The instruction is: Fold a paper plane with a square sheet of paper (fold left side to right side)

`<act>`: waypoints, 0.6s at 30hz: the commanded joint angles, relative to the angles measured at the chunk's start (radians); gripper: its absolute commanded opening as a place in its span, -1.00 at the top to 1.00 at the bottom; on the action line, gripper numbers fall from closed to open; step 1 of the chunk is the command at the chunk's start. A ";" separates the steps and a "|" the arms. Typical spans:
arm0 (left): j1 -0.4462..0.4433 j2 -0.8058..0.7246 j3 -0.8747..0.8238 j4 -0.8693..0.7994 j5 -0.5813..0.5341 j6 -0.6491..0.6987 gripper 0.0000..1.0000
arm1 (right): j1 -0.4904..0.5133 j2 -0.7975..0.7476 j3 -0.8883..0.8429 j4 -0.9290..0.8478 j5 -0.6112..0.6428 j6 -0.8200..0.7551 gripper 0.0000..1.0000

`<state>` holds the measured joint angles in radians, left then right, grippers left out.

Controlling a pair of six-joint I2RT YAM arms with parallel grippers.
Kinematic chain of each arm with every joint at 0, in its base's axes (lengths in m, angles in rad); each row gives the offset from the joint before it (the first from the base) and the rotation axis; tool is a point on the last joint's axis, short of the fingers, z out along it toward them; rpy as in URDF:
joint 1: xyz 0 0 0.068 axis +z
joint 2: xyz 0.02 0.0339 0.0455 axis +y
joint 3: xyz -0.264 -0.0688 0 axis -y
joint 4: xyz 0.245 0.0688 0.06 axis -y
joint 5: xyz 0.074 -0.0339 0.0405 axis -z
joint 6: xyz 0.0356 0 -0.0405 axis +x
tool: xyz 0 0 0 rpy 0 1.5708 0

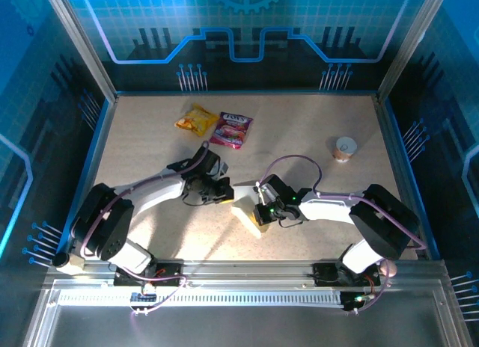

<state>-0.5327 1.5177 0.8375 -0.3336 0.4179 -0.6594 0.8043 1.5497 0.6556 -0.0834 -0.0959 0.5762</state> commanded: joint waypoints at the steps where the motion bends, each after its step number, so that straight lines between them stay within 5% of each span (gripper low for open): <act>1: -0.015 -0.060 -0.073 0.175 0.088 -0.104 0.93 | -0.006 0.032 -0.030 -0.115 0.047 -0.006 1.00; 18: -0.118 0.047 -0.140 0.372 0.103 -0.195 0.97 | 0.002 0.062 -0.013 -0.115 0.041 0.007 1.00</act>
<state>-0.6453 1.5436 0.7151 -0.0120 0.4957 -0.8337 0.8047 1.5578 0.6678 -0.0994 -0.0959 0.5770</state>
